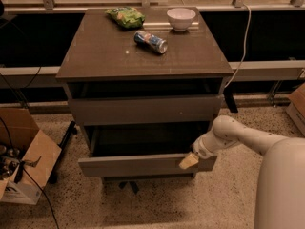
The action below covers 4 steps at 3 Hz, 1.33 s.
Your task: Open middle drawer
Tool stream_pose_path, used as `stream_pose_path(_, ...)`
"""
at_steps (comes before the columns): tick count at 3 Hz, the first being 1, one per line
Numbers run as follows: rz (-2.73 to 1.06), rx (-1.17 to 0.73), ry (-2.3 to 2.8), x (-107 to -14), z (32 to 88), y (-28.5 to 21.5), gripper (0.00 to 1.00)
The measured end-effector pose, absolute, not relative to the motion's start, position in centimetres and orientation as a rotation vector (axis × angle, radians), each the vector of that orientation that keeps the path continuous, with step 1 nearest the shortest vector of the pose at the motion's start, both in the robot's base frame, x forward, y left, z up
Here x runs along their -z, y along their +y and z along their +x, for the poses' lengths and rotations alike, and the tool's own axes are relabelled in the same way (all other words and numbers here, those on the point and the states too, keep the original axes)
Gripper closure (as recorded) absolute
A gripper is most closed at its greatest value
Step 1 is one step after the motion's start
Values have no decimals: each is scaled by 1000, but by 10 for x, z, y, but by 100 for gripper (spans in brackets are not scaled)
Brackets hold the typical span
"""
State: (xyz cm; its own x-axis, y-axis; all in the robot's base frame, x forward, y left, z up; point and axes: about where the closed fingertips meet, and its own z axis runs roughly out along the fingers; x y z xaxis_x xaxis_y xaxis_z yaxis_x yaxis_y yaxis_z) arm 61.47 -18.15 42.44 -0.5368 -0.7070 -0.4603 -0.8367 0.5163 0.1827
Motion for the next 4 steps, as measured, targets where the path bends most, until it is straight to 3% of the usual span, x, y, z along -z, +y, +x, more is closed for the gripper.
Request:
stream_pose_path(2,-1724,-676,2387,-422,573,-183,0)
stream_pose_path(3,-1904,-830,2315,-427,536,-192,14)
stream_pose_path(4,-1903,-835,2313,-427,533,-193,45)
